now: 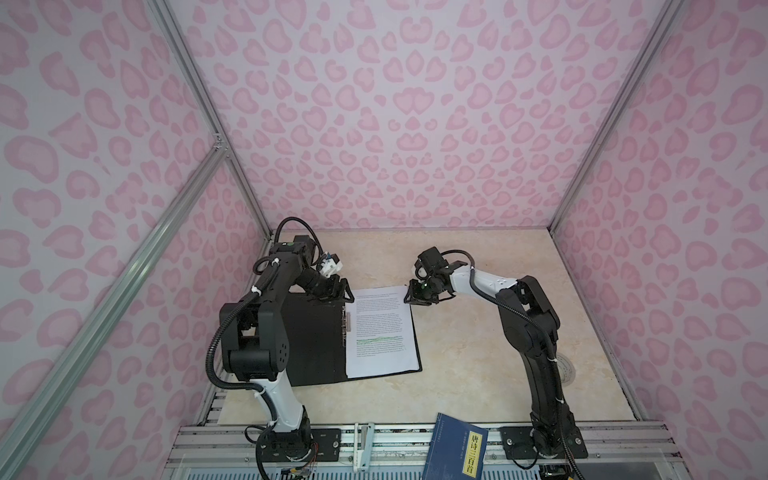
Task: Put the files into the folder
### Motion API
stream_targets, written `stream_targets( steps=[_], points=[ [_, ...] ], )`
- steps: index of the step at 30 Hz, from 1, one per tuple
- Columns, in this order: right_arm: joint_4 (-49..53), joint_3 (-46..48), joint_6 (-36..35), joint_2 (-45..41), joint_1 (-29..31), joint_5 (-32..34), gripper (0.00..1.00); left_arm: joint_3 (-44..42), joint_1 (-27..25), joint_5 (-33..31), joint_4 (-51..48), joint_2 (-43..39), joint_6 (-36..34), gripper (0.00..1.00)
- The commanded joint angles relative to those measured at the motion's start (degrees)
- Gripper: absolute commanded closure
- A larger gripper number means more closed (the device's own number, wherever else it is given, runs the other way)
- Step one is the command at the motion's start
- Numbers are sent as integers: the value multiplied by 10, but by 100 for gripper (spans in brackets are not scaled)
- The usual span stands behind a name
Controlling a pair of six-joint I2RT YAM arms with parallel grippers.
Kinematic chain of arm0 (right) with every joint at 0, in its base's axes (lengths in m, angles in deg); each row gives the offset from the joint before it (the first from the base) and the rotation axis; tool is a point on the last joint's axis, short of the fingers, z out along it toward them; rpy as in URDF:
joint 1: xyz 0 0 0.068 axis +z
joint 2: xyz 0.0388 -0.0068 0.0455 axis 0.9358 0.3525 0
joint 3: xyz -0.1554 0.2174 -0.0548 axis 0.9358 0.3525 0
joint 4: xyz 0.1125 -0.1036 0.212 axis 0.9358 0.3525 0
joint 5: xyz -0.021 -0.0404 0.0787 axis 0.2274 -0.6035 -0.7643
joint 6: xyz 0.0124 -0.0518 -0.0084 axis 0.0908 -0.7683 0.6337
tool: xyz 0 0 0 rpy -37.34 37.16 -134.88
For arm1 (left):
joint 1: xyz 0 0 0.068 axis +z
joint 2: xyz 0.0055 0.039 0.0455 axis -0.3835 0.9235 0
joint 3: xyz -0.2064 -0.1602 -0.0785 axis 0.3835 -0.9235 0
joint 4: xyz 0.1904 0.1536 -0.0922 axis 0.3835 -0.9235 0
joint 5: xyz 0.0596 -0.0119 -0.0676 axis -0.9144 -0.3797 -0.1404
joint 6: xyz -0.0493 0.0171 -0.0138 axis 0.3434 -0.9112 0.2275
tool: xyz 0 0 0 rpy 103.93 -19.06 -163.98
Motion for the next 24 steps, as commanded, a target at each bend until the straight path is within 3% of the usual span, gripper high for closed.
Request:
stream_targets(
  steps=[1, 24],
  points=[
    [18, -9, -11, 14, -1, -6, 70, 3, 0, 4, -6, 4, -4, 24],
    [59, -48, -42, 28, 6, 9, 71, 4, 0, 7, -7, 6, -6, 25]
  ],
)
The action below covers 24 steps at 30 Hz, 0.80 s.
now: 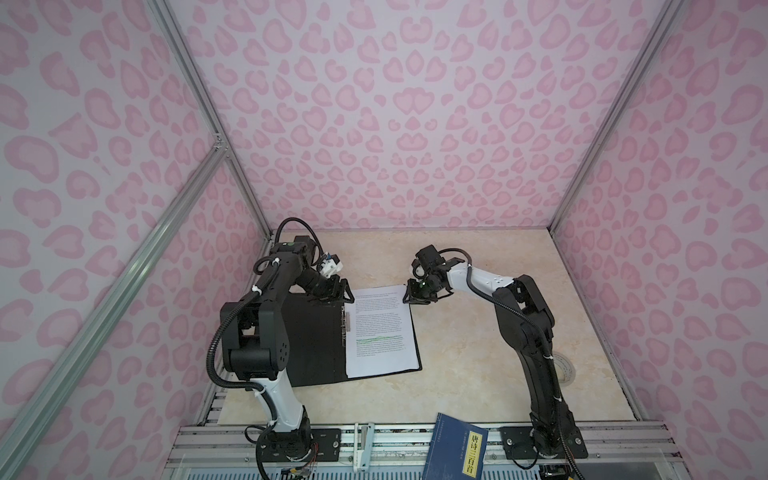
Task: Put the files into the folder
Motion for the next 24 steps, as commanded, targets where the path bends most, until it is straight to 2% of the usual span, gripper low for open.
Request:
stream_targets(
  steps=[1, 24],
  points=[
    [17, -6, -14, 10, 3, 10, 71, 3, 0, 7, -6, 3, -5, 25],
    [88, -68, -43, 42, 19, 51, 70, 6, 1, 9, -7, 5, -7, 25]
  ],
)
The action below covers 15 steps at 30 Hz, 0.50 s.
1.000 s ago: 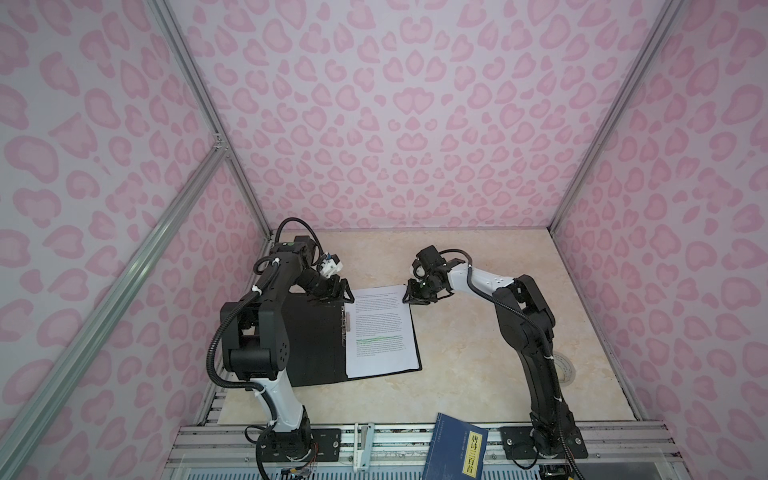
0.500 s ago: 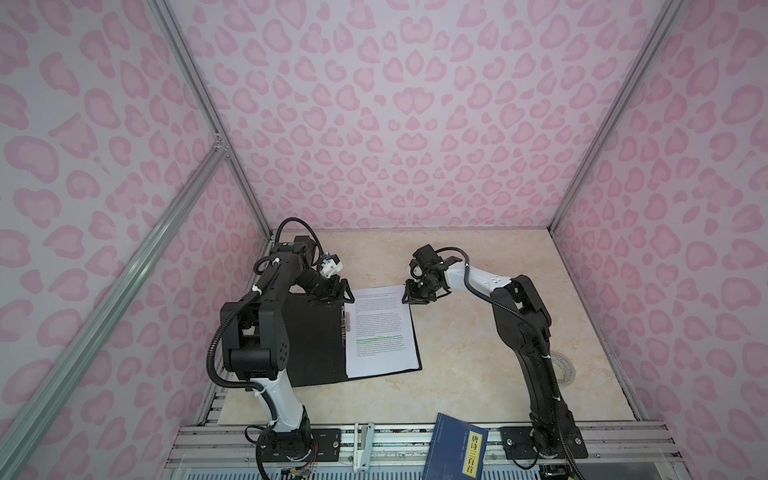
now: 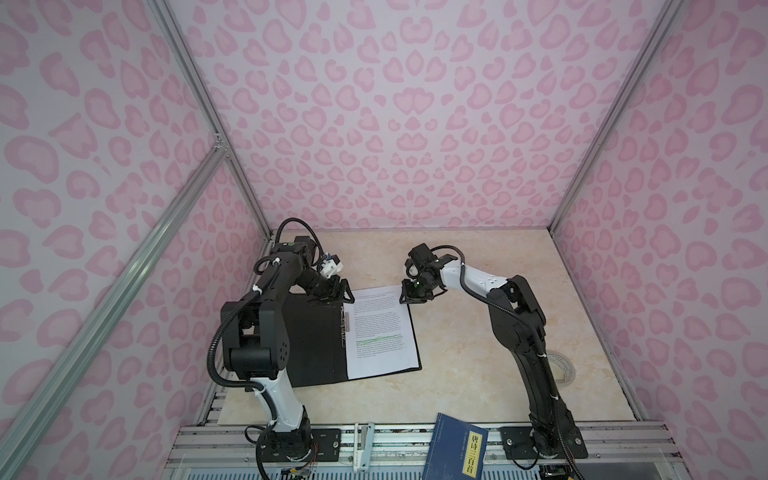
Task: Put the files into the folder
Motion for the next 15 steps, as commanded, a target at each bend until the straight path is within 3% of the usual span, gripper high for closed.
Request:
stream_targets(
  steps=[1, 15],
  points=[
    [25, 1, -4, 8, 2, 26, 70, 5, 0, 8, -6, 1, -7, 25],
    [37, 5, -6, -31, 1, 55, 66, 29, 1, -12, -19, -19, -9, 24]
  ],
)
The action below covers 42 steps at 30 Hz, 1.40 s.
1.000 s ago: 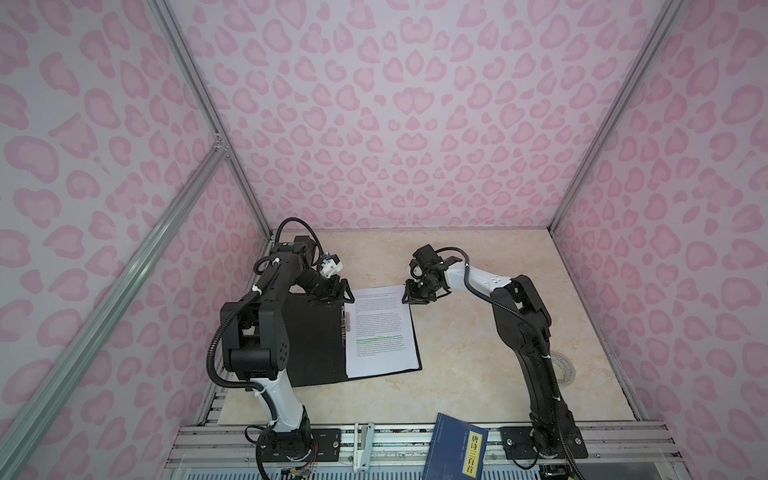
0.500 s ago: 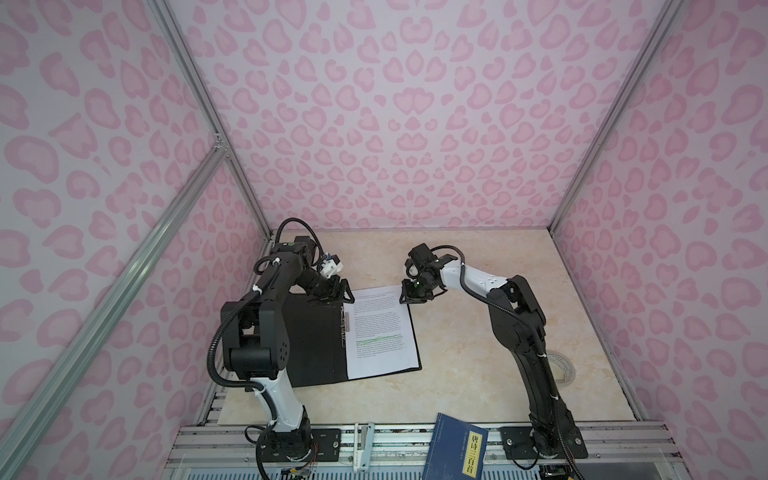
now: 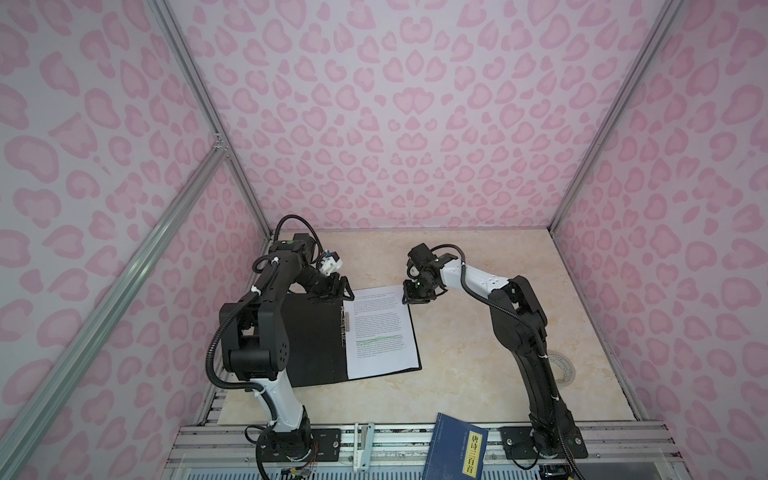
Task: Put the files into the folder
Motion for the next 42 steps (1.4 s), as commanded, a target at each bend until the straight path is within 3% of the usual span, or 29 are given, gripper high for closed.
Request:
stream_targets(
  steps=[1, 8, 17, 26, 29, 33, 38, 42],
  points=[
    [7, 5, -4, -14, 0, 17, 66, 14, 1, -13, -17, -14, -9, 24],
    [-20, 77, 8, -92, 19, 14, 70, 26, 28, -73, -30, -67, -2, 22],
    [-98, 246, 53, -205, 71, -19, 74, -25, 145, -140, -29, -138, -5, 18],
    [-137, 265, 76, -228, 84, -52, 75, -75, 228, -170, -10, -133, -33, 19],
    [-141, 257, 76, -224, 86, -65, 75, -82, 226, -85, -30, -129, -56, 21],
    [-141, 253, 74, -221, 87, -59, 75, -89, 211, -38, -43, -131, -78, 22],
    [-135, 244, 71, -212, 84, -59, 75, -128, 110, -27, -30, -108, -62, 24],
    [-136, 254, 73, -225, 81, -47, 76, -149, 63, 8, -3, -77, -29, 24]
  ],
)
